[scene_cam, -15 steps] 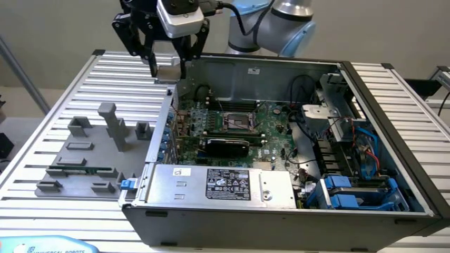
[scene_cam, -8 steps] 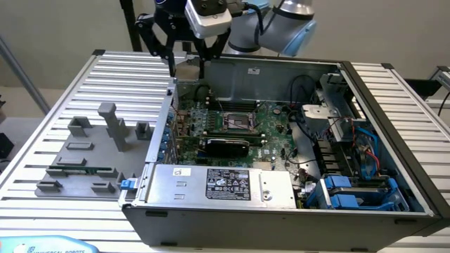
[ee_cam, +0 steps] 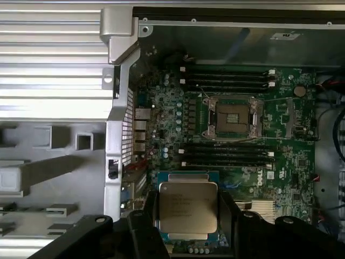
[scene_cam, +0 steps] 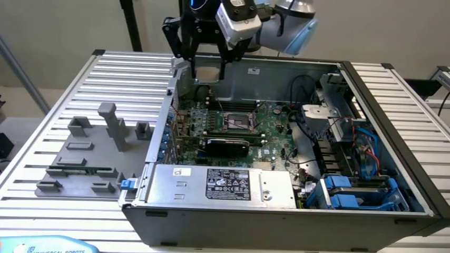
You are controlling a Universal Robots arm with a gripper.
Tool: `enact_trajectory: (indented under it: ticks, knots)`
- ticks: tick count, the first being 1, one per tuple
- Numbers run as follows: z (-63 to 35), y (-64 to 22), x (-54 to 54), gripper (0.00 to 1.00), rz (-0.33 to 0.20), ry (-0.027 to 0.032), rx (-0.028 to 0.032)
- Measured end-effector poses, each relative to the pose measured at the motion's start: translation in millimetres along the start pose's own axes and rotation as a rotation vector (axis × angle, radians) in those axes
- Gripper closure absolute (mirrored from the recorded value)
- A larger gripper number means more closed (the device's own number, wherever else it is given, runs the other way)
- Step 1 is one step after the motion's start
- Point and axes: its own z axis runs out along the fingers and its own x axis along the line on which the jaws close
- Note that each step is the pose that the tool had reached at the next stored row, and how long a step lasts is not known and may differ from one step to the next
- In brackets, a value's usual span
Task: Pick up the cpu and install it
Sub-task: 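Pick up the cpu and move it towards the insertion slot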
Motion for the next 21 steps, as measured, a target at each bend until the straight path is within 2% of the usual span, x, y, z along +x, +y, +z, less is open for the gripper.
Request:
enact_trajectory:
  ticks: [4, 16, 21]
  knots:
    - [6.7, 9.3, -12.3, 0.45, 0.0, 0.0, 0.0]
    - [30.5, 44.2, -36.6, 0.45, 0.0, 0.0, -0.0001]
    - [40.4, 55.7, -45.8, 0.45, 0.0, 0.0, -0.0001]
